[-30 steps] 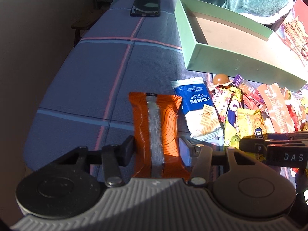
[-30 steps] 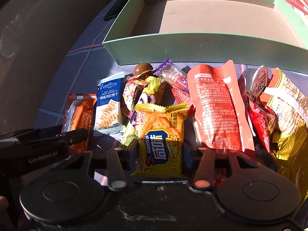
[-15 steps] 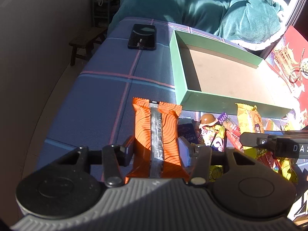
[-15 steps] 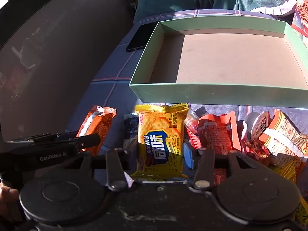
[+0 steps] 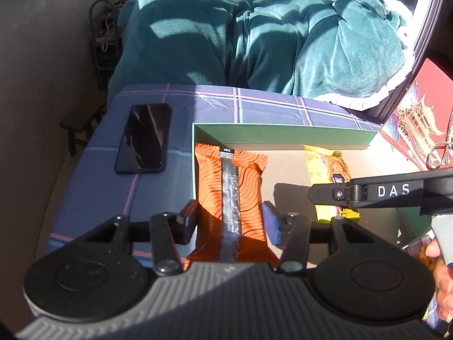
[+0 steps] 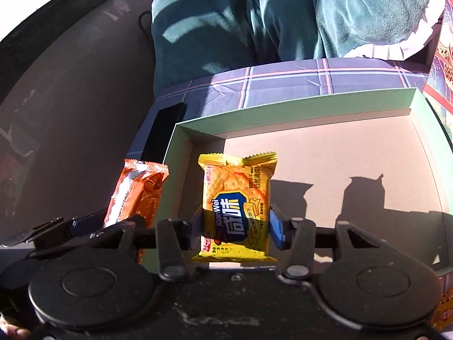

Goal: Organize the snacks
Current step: 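Lower both held snacks into the green box and open both grippers, then withdraw both grippers from the box back toward the snack pile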

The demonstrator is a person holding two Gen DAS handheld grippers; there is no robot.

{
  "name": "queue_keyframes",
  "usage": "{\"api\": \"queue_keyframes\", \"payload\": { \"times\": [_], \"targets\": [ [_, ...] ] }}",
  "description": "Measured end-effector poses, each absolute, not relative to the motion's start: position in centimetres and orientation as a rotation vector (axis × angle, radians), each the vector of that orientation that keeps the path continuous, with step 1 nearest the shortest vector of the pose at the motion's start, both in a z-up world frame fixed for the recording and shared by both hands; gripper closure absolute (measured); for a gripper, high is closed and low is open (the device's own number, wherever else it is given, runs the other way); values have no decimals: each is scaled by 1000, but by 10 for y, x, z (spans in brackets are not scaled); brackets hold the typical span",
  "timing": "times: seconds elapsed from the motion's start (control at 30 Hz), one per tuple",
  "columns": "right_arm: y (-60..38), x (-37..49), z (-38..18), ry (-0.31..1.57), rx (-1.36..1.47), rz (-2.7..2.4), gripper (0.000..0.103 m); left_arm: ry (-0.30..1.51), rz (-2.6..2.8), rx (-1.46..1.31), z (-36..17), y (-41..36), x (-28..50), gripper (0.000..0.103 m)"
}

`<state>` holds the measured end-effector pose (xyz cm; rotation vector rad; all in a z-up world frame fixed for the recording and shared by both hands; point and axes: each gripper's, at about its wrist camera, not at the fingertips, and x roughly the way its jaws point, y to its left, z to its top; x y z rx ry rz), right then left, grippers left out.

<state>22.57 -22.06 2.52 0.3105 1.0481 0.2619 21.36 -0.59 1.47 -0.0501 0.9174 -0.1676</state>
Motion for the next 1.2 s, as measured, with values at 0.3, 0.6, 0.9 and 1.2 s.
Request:
{"api": "queue_keyframes", "payload": {
  "times": [0.3,0.6,0.9,1.2],
  "targets": [
    [-212,309,-19,1115,368,256,54,958,-137,-22,-27,-18,287,52],
    [-218,307,-13,1070,436,246,1,898,-90,-34,-5,-9,274,0],
    [-222,243,21,1037,332,229,0,926,-78,-76,10,13,209,0],
    [-224,151,35,1040,288,225,0,999,-83,-25,-9,23,126,0]
  ]
}}
